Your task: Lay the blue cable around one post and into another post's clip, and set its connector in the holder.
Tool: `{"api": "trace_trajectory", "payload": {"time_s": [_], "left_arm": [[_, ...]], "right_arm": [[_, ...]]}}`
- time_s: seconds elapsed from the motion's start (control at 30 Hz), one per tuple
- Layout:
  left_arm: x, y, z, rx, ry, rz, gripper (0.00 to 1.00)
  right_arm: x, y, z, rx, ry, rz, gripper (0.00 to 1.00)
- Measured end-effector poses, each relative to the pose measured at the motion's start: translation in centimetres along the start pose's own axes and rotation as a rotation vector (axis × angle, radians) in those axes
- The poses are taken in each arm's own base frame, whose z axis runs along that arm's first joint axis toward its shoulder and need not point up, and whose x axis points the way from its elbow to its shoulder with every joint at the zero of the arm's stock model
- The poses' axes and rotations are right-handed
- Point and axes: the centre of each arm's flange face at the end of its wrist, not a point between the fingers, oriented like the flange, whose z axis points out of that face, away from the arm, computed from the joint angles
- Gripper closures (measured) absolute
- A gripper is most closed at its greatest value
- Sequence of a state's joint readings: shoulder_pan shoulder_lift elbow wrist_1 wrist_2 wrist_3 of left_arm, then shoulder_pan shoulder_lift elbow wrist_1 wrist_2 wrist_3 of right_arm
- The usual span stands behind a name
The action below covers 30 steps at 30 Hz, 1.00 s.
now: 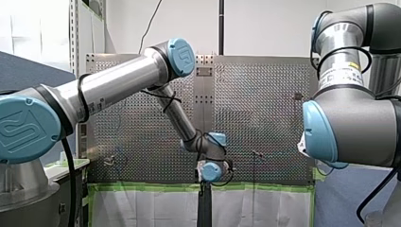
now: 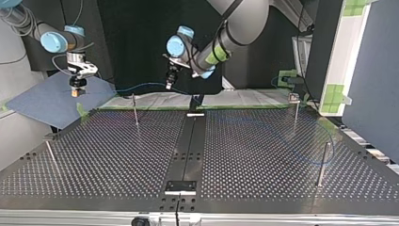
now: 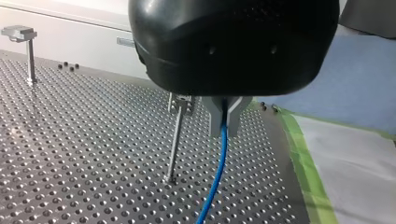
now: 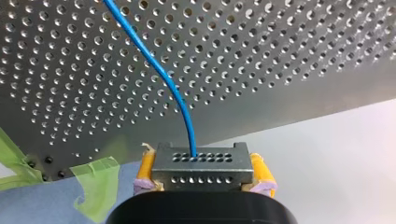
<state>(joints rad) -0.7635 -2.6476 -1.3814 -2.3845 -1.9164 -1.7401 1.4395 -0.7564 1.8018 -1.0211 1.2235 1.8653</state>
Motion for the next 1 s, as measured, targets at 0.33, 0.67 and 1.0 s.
{"api": "trace_trajectory", "payload": {"time_s": [0.33, 0.67, 1.0], "left_arm": [[-2.4, -1.9, 2.0, 0.019, -0.049, -0.034, 1.00], [-2.8, -1.4, 2.6, 0.009, -0.056, -0.053, 1.00], [-2.9, -0.7, 2.9, 0.000, -0.048, -0.053, 1.00]], "right_arm": [[0.0, -0.3, 0.2, 0.052, 0.006, -0.004, 1.00], [-0.3, -0.7, 0.2, 0.084, -0.003, -0.003, 1.00], [-0.7, -0.3, 0.1, 0.076, -0.011, 0.016, 1.00]]}}
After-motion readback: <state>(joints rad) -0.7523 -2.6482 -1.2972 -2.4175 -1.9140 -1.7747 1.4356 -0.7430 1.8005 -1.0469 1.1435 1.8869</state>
